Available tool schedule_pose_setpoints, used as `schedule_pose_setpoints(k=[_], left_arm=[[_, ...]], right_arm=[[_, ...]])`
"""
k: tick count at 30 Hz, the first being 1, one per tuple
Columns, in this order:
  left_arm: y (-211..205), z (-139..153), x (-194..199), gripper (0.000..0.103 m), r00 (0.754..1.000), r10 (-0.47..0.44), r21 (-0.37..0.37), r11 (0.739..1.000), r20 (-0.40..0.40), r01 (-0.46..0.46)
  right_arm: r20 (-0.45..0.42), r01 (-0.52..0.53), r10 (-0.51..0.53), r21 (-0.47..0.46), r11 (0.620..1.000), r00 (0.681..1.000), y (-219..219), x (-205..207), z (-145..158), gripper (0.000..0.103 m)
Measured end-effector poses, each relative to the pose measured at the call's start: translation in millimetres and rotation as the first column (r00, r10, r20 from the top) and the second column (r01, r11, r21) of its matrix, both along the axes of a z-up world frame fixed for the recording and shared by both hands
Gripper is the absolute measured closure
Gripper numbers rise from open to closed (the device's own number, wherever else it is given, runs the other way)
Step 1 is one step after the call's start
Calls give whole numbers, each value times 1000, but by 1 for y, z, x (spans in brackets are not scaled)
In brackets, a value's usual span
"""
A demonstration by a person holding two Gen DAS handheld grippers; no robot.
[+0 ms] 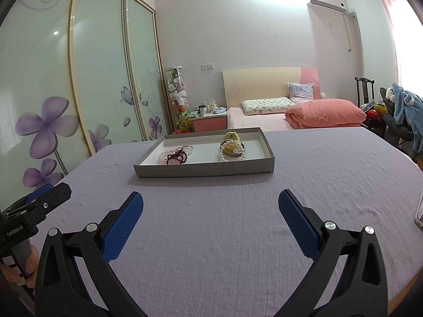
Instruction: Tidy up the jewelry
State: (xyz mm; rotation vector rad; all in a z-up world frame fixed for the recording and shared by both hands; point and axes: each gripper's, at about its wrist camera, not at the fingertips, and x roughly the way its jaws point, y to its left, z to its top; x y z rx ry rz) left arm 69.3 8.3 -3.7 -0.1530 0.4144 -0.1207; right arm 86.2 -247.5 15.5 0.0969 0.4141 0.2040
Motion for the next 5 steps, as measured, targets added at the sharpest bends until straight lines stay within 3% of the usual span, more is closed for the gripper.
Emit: schedule_pose_setpoints(k=[5], left_arm=[[1,2,-2,4,1000,0,-3,1000,5,0]], right_arm=[[-1,0,0,0,1000,1000,0,0,0,2]])
